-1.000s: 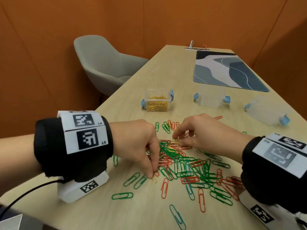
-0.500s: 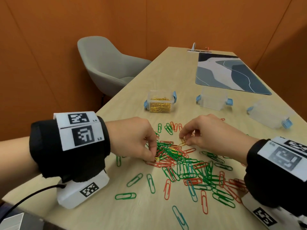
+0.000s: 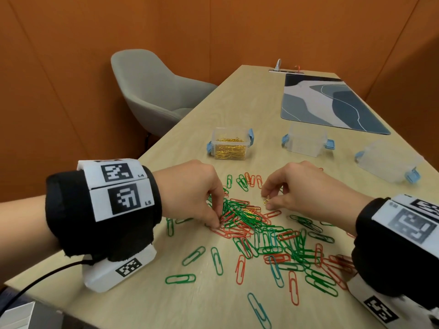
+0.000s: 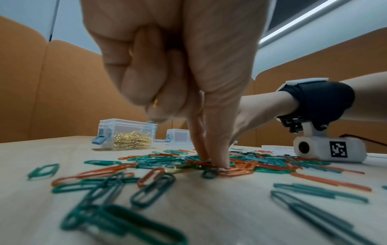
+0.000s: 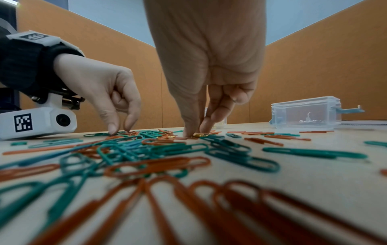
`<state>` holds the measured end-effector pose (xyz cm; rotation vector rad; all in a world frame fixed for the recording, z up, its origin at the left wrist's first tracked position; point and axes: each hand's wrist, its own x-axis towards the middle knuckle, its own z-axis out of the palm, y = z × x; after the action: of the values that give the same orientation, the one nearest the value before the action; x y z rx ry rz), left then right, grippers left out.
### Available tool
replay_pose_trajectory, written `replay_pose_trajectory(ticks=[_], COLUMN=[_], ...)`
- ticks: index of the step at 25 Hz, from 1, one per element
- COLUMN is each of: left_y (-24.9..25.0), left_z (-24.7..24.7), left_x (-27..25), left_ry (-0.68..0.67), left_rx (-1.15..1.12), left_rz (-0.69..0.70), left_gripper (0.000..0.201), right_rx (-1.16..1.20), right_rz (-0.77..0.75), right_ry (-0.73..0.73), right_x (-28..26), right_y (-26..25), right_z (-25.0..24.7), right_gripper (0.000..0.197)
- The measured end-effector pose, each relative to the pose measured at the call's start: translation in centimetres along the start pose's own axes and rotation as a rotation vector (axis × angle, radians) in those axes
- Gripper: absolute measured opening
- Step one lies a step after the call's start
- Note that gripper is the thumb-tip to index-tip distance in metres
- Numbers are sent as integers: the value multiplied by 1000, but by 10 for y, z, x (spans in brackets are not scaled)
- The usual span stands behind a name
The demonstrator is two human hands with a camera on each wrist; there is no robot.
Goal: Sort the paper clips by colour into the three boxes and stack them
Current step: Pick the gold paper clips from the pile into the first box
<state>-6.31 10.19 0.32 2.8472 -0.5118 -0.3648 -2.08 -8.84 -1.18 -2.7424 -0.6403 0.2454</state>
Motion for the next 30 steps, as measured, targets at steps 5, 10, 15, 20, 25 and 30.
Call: replay_pose_trajectory(ticks=[5,10,15,20,25,30], left_y=[-2,2,0,-4,-5,-1], left_z=[4,8,7,6,-3,-17], left_x=[3,3,6,9,15,18], left_ry=[26,117,204,283,254,-208], left_rx=[-15,-20,-72,-4,-401,-1351], left_rz=[-43,-56,-46,-121,-243,-480], left_gripper=[17,17,17,20,24,31], right_rx=[11,-17,-11,-70,-76,277], right_rz=[48,42,43,44,-77,-366], right_ry=[5,-8,-35,-82,-26,202], right_x=[0,-2,-1,-2,-2,-11], right_y=[0,-1,0,4,4,-12], right_z=[-1,0,1,2,2,-4], right_gripper=[13,8,6,10,12,7])
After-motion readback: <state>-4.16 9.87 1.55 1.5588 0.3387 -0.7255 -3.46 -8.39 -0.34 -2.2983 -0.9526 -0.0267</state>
